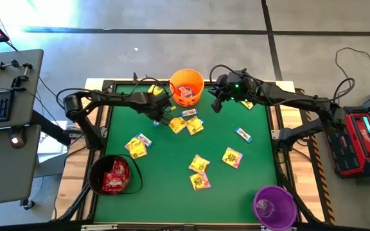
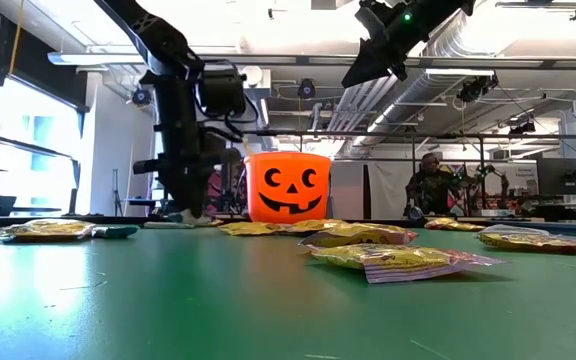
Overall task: Sort candy by brand, put in halloween buckets
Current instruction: Put the white chocolate into the orange bucket
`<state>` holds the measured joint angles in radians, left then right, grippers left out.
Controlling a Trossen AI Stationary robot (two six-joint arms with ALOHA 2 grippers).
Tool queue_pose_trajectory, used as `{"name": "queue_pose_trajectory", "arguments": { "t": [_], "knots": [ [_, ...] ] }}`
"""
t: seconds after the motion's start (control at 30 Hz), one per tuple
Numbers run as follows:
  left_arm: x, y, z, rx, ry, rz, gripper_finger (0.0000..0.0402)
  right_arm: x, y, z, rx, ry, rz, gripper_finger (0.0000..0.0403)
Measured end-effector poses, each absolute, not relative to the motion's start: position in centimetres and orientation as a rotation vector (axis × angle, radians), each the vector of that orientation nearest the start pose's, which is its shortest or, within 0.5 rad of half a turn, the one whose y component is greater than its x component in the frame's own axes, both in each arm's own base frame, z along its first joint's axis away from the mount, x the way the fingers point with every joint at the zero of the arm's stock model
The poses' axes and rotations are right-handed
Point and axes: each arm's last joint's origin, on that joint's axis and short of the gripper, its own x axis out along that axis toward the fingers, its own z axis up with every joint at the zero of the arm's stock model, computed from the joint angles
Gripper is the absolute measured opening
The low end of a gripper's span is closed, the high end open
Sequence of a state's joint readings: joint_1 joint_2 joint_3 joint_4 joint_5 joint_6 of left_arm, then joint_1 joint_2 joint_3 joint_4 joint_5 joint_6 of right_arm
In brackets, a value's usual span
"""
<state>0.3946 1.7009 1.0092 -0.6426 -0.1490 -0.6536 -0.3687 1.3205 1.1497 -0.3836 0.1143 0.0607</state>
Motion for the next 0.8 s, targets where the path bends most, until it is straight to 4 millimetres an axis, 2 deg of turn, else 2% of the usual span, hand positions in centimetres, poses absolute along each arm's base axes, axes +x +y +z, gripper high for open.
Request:
{"name": "queue_pose_trajectory", "arguments": {
  "t": [0.27,0.47,0.63,0.8],
  "knots": [
    [27.1,11.8,18.6,-0.69,1.081,0.869,0.0016,26.8,-10.7,32.6,0.127,0.541,-0.487,0.0],
    [26.0,11.4,21.8,-0.681,0.958,0.864,0.0005,26.8,-10.7,32.6,0.127,0.541,-0.487,0.0],
    [25.3,11.7,25.4,-0.686,0.825,0.859,0.0004,26.8,-10.7,32.6,0.126,0.542,-0.487,0.0],
    [25.9,13.1,29.8,-0.655,0.685,0.839,0.0004,26.8,-10.7,32.6,0.114,0.545,-0.484,0.0]
  ]
}}
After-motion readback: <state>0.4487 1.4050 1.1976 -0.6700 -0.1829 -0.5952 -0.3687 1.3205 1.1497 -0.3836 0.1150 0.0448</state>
